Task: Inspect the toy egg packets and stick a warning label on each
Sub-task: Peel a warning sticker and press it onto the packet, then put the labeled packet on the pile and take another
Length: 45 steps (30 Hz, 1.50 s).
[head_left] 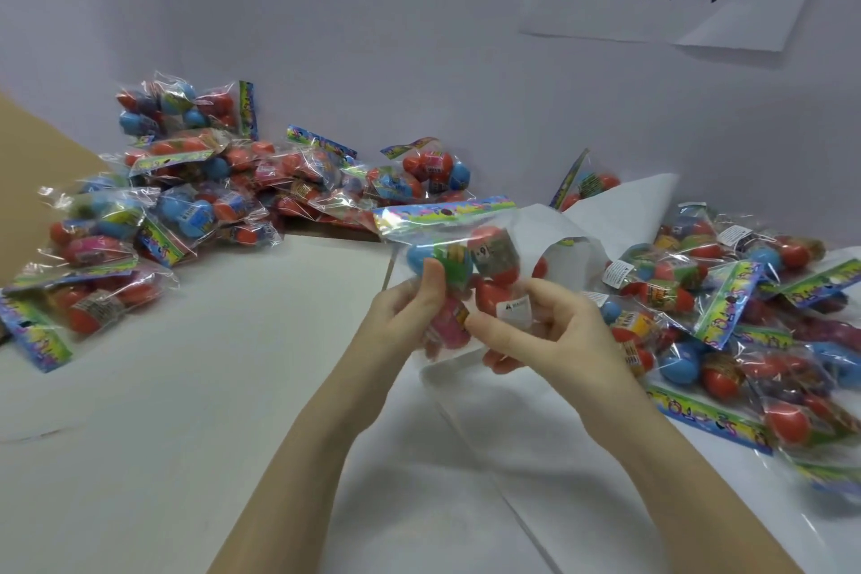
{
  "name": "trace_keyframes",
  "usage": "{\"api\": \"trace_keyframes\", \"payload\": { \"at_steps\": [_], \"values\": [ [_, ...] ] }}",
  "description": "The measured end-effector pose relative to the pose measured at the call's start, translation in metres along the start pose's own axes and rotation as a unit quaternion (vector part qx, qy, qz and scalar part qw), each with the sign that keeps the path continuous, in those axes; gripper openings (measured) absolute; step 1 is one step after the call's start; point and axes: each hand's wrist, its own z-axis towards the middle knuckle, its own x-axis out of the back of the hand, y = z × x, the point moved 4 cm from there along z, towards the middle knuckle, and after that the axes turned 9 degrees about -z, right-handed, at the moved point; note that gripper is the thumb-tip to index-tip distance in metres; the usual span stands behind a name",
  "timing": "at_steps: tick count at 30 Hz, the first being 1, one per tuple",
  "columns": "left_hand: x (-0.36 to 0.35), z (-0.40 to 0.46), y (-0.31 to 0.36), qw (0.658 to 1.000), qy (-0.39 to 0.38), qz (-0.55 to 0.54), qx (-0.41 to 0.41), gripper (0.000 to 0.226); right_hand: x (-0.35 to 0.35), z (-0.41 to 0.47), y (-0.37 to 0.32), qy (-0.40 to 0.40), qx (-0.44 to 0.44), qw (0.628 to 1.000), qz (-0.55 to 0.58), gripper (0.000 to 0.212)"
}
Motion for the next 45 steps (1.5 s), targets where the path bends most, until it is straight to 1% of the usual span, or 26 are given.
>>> {"api": "trace_keyframes", "payload": {
  "at_steps": [2, 3, 5, 6, 8, 9, 10, 12, 13, 14, 16, 17, 19, 21, 24, 26, 28, 30, 33, 34, 36, 38, 41, 43, 44, 45],
  "values": [
    [0.006, 0.002, 0.001, 0.999, 0.035, -0.041, 0.001, 0.063, 0.004, 0.001, 0.001, -0.015, -0.026, 1.0, 0.005, 0.034],
    [0.011, 0.002, 0.003, 0.996, 0.051, -0.074, -0.016, 0.065, 0.011, 0.002, 0.001, 0.016, -0.019, 0.999, 0.039, 0.028],
    [0.026, 0.001, 0.006, 0.982, 0.121, -0.14, -0.047, 0.067, 0.034, 0.004, -0.001, 0.167, 0.013, 0.971, 0.169, 0.025],
    [0.032, 0.0, 0.007, 0.972, 0.162, -0.161, -0.057, 0.063, 0.046, 0.004, -0.002, 0.233, 0.032, 0.942, 0.238, 0.032],
    [0.039, -0.002, 0.007, 0.954, 0.241, -0.162, -0.07, 0.048, 0.055, 0.005, -0.001, 0.266, 0.04, 0.917, 0.295, 0.076],
    [0.04, -0.002, 0.006, 0.948, 0.276, -0.143, -0.076, 0.042, 0.053, 0.004, 0.001, 0.254, 0.015, 0.929, 0.27, 0.101],
    [0.042, -0.002, 0.006, 0.942, 0.303, -0.12, -0.079, 0.037, 0.047, 0.004, 0.004, 0.235, -0.019, 0.947, 0.219, 0.109],
    [0.049, 0.0, 0.004, 0.936, 0.339, -0.067, -0.066, 0.028, 0.034, 0.003, 0.007, 0.221, -0.053, 0.973, 0.041, 0.082],
    [0.054, 0.003, 0.004, 0.937, 0.342, -0.032, -0.054, 0.024, 0.03, 0.001, 0.006, 0.222, -0.024, 0.97, -0.1, 0.076],
    [0.058, 0.009, 0.006, 0.941, 0.335, 0.022, -0.045, 0.019, 0.026, -0.001, 0.003, 0.227, 0.035, 0.938, -0.259, 0.076],
    [0.063, 0.027, 0.012, 0.935, 0.298, 0.181, -0.056, 0.015, 0.017, -0.002, -0.001, 0.247, 0.17, 0.802, -0.517, 0.067],
    [0.063, 0.039, 0.017, 0.922, 0.273, 0.262, -0.078, 0.018, 0.012, -0.003, -0.001, 0.253, 0.206, 0.745, -0.582, 0.059],
    [0.056, 0.067, 0.026, 0.875, 0.215, 0.412, -0.134, 0.029, 0.006, -0.007, -0.002, 0.251, 0.222, 0.715, -0.614, 0.044],
    [0.048, 0.098, 0.03, 0.798, 0.149, 0.555, -0.182, 0.045, 0.003, -0.009, -0.004, 0.25, 0.234, 0.707, -0.619, 0.041],
    [0.051, 0.144, 0.026, 0.675, 0.056, 0.72, -0.151, 0.068, 0.004, -0.008, -0.004, 0.252, 0.248, 0.687, -0.634, 0.035],
    [0.055, 0.161, 0.019, 0.642, 0.034, 0.756, -0.119, 0.069, 0.003, -0.008, -0.003, 0.256, 0.255, 0.672, -0.646, 0.032],
    [0.053, 0.165, 0.015, 0.652, 0.06, 0.743, -0.141, 0.063, 0.001, -0.006, -0.002, 0.265, 0.262, 0.667, -0.645, 0.027],
    [0.05, 0.157, 0.012, 0.679, 0.101, 0.704, -0.185, 0.059, -0.001, -0.005, 0.0, 0.264, 0.258, 0.676, -0.638, 0.026],
    [0.046, 0.13, 0.027, 0.76, 0.209, 0.562, -0.249, 0.05, -0.001, -0.005, 0.0, 0.289, 0.271, 0.686, -0.61, 0.028],
    [0.041, 0.118, 0.036, 0.763, 0.232, 0.521, -0.303, 0.049, -0.002, -0.005, -0.002, 0.302, 0.276, 0.695, -0.592, 0.03],
    [0.028, 0.088, 0.053, 0.712, 0.264, 0.463, -0.458, 0.048, -0.003, -0.008, -0.006, 0.322, 0.28, 0.732, -0.531, 0.032],
    [0.013, 0.057, 0.064, 0.664, 0.234, 0.43, -0.566, 0.051, -0.003, -0.012, -0.011, 0.301, 0.235, 0.822, -0.423, 0.037],
    [-0.011, 0.016, 0.071, 0.645, 0.143, 0.403, -0.633, 0.049, 0.004, -0.001, -0.011, 0.213, 0.053, 0.97, -0.106, 0.056],
    [-0.023, -0.003, 0.066, 0.67, 0.072, 0.384, -0.631, 0.04, 0.008, 0.006, -0.004, 0.107, -0.04, 0.984, 0.136, 0.096],
    [-0.027, -0.009, 0.061, 0.686, 0.044, 0.371, -0.624, 0.039, 0.012, 0.007, -0.005, 0.077, -0.044, 0.978, 0.189, 0.109],
    [-0.03, -0.014, 0.056, 0.699, 0.021, 0.36, -0.617, 0.038, 0.015, 0.006, -0.009, 0.057, -0.021, 0.976, 0.21, 0.11]
  ]
}}
